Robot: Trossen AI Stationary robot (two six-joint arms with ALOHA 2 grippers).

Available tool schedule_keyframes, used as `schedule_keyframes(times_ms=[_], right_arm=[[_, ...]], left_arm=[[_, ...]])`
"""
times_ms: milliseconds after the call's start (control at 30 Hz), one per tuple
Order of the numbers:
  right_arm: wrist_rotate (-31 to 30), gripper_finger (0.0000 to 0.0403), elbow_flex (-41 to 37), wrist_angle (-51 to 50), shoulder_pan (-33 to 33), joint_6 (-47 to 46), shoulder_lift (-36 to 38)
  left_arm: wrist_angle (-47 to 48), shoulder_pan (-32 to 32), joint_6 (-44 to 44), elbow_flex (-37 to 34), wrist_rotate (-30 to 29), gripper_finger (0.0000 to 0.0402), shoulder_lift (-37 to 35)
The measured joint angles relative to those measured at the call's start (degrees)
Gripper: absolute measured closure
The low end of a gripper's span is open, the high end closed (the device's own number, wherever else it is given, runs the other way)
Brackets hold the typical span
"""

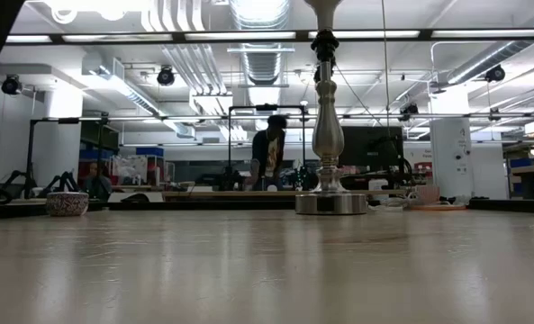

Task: Screw lightbulb
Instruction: Insert the light bulb into the lamp

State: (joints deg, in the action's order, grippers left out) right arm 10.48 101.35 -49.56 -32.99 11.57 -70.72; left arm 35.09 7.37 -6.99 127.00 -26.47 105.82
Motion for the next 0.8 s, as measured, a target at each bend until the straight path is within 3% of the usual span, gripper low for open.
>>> schedule_keyframes(times_ms=[800], right_arm=[[5.18,0.0403,-0.49,0.55,0.11,-2.89,-1.42]], left_arm=[[0.36,2.15,-0.40,-1.12,-2.02,0.0381,-0.02]])
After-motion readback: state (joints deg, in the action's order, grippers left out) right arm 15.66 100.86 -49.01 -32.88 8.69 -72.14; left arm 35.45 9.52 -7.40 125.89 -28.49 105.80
